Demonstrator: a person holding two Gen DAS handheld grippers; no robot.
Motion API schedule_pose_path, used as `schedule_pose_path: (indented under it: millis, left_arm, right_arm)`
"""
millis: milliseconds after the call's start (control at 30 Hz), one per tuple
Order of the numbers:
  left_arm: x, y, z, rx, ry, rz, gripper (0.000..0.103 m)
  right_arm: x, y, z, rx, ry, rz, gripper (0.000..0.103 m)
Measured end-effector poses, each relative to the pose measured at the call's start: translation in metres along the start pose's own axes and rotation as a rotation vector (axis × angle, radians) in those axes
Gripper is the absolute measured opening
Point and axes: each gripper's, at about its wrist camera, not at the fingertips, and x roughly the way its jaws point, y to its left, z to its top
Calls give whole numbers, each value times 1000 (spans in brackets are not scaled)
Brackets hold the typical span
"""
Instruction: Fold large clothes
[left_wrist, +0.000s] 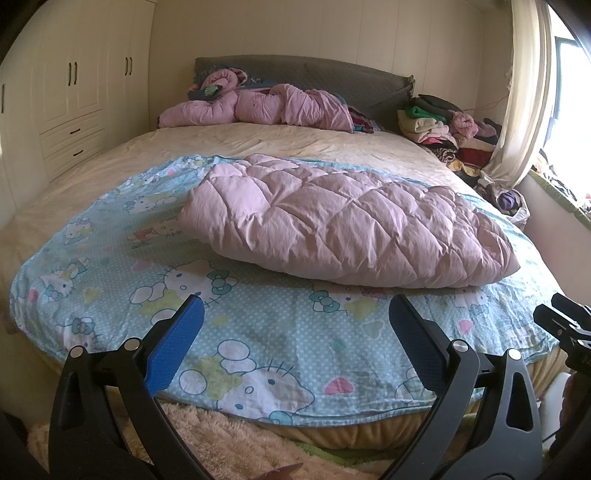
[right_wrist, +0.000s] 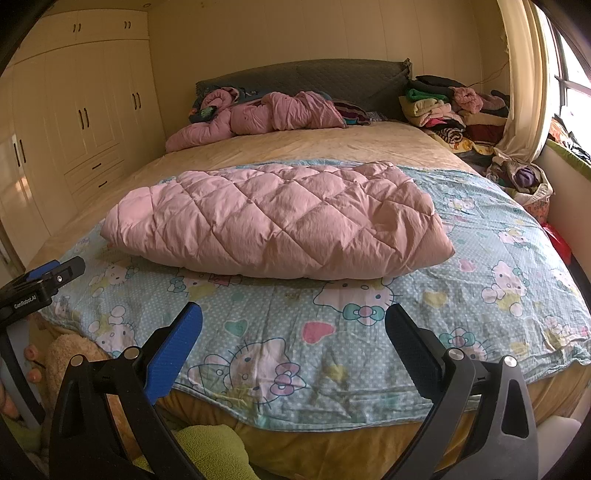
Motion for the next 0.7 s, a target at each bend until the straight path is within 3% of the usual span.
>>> schedule_pose_path:
  millis: [700]
  left_arm:
    - [-3, 14, -4, -13, 13, 15, 94]
  right_arm:
    - [1, -1, 1, 5, 5, -9, 99]
